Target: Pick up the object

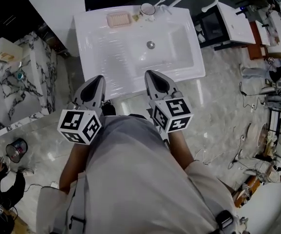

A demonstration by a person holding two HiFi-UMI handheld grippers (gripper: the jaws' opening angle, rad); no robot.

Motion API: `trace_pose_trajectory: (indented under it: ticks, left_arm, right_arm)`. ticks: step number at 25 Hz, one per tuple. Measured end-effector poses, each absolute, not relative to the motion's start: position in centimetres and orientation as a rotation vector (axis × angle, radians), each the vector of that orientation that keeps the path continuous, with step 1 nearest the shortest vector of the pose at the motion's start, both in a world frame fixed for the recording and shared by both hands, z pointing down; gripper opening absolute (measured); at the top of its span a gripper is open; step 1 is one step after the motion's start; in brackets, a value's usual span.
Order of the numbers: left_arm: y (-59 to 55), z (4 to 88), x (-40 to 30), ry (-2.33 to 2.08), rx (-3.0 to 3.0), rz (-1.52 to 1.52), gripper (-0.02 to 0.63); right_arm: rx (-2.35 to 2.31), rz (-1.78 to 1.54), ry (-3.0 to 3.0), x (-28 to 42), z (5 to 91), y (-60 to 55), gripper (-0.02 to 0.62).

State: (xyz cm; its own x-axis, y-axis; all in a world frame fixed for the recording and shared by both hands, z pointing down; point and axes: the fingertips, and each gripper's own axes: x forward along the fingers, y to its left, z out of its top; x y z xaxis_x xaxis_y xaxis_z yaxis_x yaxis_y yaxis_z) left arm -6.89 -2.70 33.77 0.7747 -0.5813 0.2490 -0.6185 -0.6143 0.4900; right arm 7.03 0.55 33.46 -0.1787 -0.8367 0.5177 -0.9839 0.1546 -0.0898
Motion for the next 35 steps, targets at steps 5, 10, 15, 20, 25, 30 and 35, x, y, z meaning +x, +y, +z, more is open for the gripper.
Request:
trace_pose_trajectory:
  ticks: [5,10,15,20,25,30,35]
  left_arm:
    - [-3.6,34.1,-7.6,-0.911,2.391,0.076,0.003]
    - [-4.1,34.4,-8.3,-0.937,2.374,0.068,0.003]
    - [-3.8,34.8,-8.9,-0.958,2.370,0.070,0.003]
    - [-3.6,35.2,-8.6,-0.990,2.352,0.052,0.003]
    - [-3.9,35.0,-8.3,-1.019,2.359,0.069,0.003]
    - [-4.2,34.7,-7.5,-1.037,2.371,0.074,0.003]
    - [-4.1,35.3,-6.7,-1.034,2.362,0.098,0.003]
  right_arm:
    - [1.667,0.459,-2.080,7.1,33.1,-2.3,0.011]
    - [1.593,0.375,-2.061,7.3,33.6,-4.7,0.011]
    - [1.544,0.351,-2.063,6.9,34.5,-6.0,0.012]
    - [1.509,0.354,-2.061,7.5,35.1,-7.1,0.012]
    - [1.493,0.336,-2.051,8.4,35.7,-8.1,0.012]
    - [1.474,0.332,-2.048,9.6,36.3,-8.7,0.014]
    - [1.439,0.319,-2.035,10.3,37.4,-9.6,0.020]
